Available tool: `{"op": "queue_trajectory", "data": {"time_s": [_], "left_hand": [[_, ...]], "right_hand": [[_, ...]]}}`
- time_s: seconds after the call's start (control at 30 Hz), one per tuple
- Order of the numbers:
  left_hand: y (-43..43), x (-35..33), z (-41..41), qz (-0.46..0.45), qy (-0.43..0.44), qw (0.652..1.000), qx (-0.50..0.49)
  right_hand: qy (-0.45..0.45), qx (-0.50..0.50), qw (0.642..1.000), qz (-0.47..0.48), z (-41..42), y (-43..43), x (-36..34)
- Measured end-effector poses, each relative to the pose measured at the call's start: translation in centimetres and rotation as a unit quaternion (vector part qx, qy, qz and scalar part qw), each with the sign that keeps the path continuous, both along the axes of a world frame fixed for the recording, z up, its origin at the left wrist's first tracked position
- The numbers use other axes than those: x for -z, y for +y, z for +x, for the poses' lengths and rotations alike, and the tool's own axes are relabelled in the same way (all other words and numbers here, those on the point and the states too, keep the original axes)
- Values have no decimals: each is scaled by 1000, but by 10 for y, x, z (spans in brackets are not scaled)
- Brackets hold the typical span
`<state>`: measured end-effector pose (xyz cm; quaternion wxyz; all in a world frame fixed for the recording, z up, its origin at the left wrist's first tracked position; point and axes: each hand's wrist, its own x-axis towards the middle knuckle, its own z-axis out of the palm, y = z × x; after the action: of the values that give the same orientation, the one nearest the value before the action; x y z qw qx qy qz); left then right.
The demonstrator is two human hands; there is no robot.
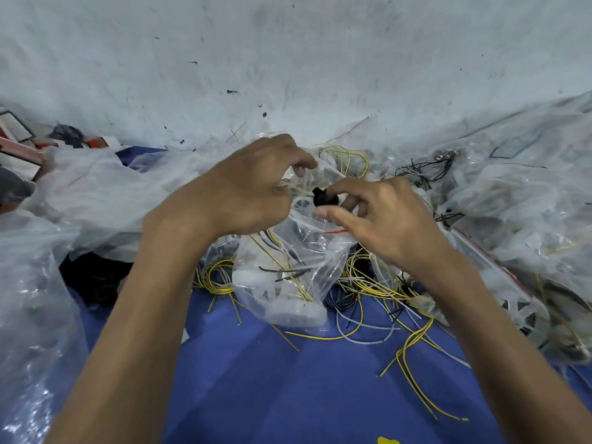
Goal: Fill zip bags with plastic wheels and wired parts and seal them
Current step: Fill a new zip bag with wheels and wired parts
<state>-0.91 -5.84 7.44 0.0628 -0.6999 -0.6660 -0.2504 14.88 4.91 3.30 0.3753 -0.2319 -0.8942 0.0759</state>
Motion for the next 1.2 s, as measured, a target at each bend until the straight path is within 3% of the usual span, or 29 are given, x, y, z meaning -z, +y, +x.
{"op": "queue_trajectory", "data": {"time_s": [0.13, 0.57, 0.67, 0.77, 0.83, 0.9, 0.97, 1.07, 1.13, 1.2], "left_hand": [[1, -1, -1, 17, -26, 999, -43], [-5, -2, -8, -40, -96, 989, -109], [-9, -8, -5, -1, -81, 986, -149], [-17, -21, 5, 97, -59, 971, -211], [-29, -32, 16, 157, -54, 958, -234], [-43, -38, 27, 166, -49, 956, -237], [-53, -37, 36, 69, -17, 970, -232], [-46, -28, 45, -180, 68, 972, -137], [-33, -21, 45, -251, 36, 966, -47], [-23, -17, 41, -259, -31, 965, 30]], "right_hand": [[12, -26, 999, 17, 5, -1, -6], [-106, -135, 984, 39, 6, 4, -3], [-126, -136, 981, 63, 3, 4, -1], [-43, -163, 982, 86, -2, -2, -2], [20, -184, 981, 49, -2, -4, -6], [16, -186, 982, 18, 0, 0, -8], [-73, -165, 984, -10, 6, 6, -7], [-218, -158, 960, -73, 10, 11, 1], [-262, -133, 953, -79, 11, 13, 4], [-245, -130, 959, -54, 12, 17, 3]]}}
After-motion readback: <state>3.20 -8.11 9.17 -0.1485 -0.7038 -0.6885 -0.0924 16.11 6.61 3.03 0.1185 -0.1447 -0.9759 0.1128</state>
